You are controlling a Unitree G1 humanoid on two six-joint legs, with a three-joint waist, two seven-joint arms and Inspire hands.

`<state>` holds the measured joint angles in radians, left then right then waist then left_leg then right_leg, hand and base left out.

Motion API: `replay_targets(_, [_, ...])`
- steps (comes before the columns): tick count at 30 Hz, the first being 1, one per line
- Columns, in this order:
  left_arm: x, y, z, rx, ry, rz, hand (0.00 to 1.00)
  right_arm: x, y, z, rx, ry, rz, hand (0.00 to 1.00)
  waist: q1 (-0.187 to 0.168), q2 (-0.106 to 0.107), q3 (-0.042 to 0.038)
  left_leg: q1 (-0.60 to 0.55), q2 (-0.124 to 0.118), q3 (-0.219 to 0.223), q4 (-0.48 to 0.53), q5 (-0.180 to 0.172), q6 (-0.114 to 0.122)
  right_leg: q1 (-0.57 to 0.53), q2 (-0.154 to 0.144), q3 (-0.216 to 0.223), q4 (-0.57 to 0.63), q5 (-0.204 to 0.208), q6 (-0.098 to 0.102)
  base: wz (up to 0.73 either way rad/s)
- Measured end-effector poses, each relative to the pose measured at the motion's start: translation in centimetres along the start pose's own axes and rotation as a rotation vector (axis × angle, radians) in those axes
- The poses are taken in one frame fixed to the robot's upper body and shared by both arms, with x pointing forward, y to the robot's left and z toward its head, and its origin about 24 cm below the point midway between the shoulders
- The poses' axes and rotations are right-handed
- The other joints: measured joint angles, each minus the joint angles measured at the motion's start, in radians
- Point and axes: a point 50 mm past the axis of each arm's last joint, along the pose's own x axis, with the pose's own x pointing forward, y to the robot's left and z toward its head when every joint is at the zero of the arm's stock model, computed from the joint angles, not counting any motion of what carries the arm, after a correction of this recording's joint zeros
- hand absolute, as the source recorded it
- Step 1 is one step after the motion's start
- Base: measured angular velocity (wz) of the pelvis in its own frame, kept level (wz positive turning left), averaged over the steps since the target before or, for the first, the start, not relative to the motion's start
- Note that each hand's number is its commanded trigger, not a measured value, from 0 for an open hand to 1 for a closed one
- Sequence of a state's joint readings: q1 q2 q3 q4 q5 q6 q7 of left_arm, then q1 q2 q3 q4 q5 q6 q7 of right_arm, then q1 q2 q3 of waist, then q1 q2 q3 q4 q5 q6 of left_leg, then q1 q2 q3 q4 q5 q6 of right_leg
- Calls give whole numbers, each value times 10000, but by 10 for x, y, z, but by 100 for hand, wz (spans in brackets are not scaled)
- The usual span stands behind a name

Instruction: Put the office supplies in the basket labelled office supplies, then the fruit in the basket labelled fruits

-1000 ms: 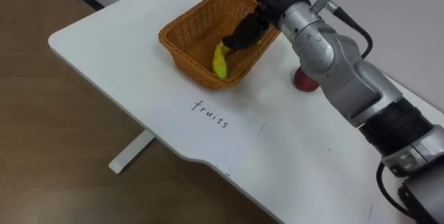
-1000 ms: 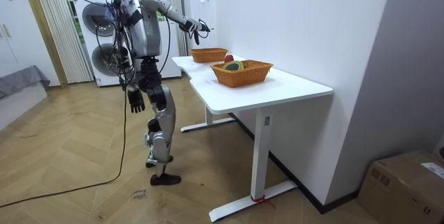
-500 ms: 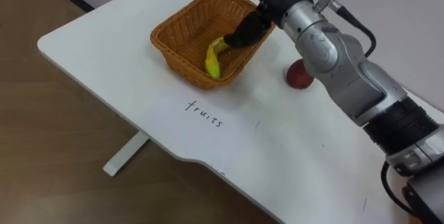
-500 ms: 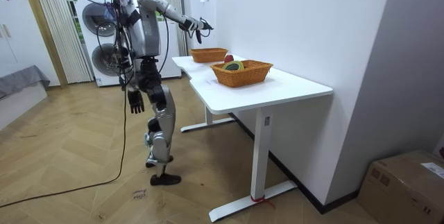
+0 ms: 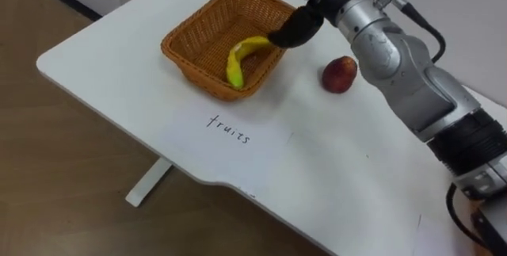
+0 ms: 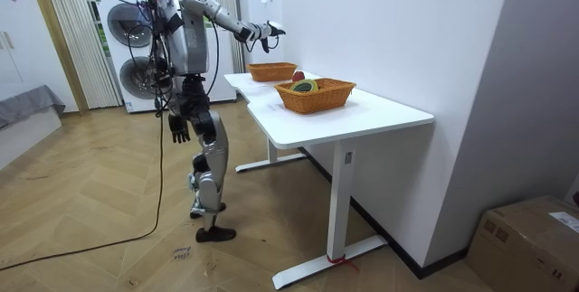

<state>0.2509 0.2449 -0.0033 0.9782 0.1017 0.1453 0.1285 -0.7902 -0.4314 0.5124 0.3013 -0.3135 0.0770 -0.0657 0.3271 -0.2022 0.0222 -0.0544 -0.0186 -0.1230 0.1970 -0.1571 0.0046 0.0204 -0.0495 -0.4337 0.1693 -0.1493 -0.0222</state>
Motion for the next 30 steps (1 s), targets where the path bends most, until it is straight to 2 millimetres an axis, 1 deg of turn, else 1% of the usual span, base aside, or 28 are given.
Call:
replay_targets(2, [0, -1, 1, -8, -26, -3, 0, -1, -2, -3, 106, 114, -88, 0, -34, 22, -18, 79, 30, 85, -25, -1, 0, 34, 14, 100, 5, 0, 0, -12])
replay_targets(3, [0, -1, 1, -32, -42, 72, 0, -2, -3, -6, 425, 215, -137, 0, -90, 30, -17, 139, 40, 102, -44, -2, -1, 79, 17, 155, 4, 0, 0, 0])
replay_targets(4, [0, -2, 1, -49, -42, 131, 0, -2, -4, -7, 632, 289, -158, 0, -220, 44, -13, 171, 45, 94, -80, -4, -4, 133, 11, 170, 3, 0, 0, 0])
replay_targets(6, [-1, -4, 3, -77, -90, 93, 0, -2, -5, -11, 1015, 449, -245, 0, -253, 48, -12, 248, 50, 135, -93, -3, -4, 179, 17, 203, 10, 0, -1, -4])
replay_targets(7, [-1, -5, 4, -78, -119, 64, 0, -2, -5, -14, 1292, 608, -297, 0, -263, 98, 23, 289, 53, 162, -94, -3, -4, 221, 16, 219, 13, 0, -1, -7])
replay_targets(8, [-1, -6, 4, -81, -128, 52, 0, -3, -5, -17, 1316, 715, -330, 0, -271, 97, 19, 300, 52, 166, -89, -3, -4, 238, 15, 224, 14, 0, -1, 0])
replay_targets(10, [-1, -7, 4, -39, -124, 24, 0, -6, -6, -29, 1426, 1170, -594, 0, -327, 59, -11, 296, 43, 157, -63, -3, -4, 258, 21, 206, 13, 2, 0, 2])
replay_targets(12, [-1, -8, 3, -42, -99, 3, 0, -13, -4, -40, 1616, 1591, -826, 0, -307, 51, -19, 305, 38, 160, -33, -12, 10, 281, 11, 200, 13, 7, 6, 2])
replay_targets(14, [-2, -11, 5, -73, -166, -6, 0, -20, 0, -49, 1763, 1936, -875, 0, -354, 92, -21, 271, 45, 161, 10, -20, 21, 270, -2, 192, 8, 16, 16, 0])
replay_targets(15, [-2, -12, 4, -75, -158, -5, 0, -25, 3, -55, 1915, 2182, -907, 0, -393, 136, -32, 256, 45, 157, 28, -23, 26, 265, -8, 187, 8, 23, 24, 0])
replay_targets(17, [-2, -13, 4, 23, -119, -10, 0, -31, 8, -60, 2160, 2423, -852, 0, -457, 229, -103, 183, 41, 169, 47, -24, 30, 186, -10, 192, 15, 41, 23, -2])
replay_targets(18, [-2, -13, 5, 39, -143, -11, 0, -32, 9, -62, 2360, 2494, -864, 0, -547, 317, -119, 136, 41, 181, 80, -23, 29, 139, -5, 205, 14, 55, 15, -5])
replay_targets(19, [-2, -13, 7, 76, -182, -12, 0, -34, 8, -64, 2574, 2602, -972, 0, -565, 416, -143, 144, 41, 198, 78, -20, 30, 138, -4, 216, 15, 61, 13, -5])
replay_targets(20, [-2, -14, 7, 71, -188, -19, 0, -34, 7, -66, 2670, 2662, -1047, 0, -566, 466, -163, 150, 41, 208, 76, -20, 30, 139, -4, 218, 16, 61, 13, -6])
replay_targets(22, [-2, -15, 10, 51, -276, -41, 0, -35, 3, -68, 2889, 2769, -1419, 0, -598, 714, -159, 222, 54, 257, 43, -12, 35, 148, -11, 246, 26, 61, 13, -6])
replay_targets(24, [-2, -14, 11, 35, -314, -4, 0, -36, 2, -69, 3190, 2862, -1659, 0, -646, 825, -141, 301, 56, 288, -17, -3, 31, 205, -19, 249, 29, 60, 13, -3])
replay_targets(27, [-2, -17, 12, 55, -323, -63, 0, -40, 5, -73, 3962, 3133, -1948, 0, -776, 847, -141, 304, 68, 295, -77, -2, 24, 204, -13, 225, 17, 60, 14, 0])
replay_targets(30, [-3, -22, 11, 80, -322, -179, 0, -43, 12, -79, 4932, 3597, -2129, 0, -797, 849, -138, 298, 64, 369, -100, -5, 29, 167, 12, 286, 17, 60, 14, -5])
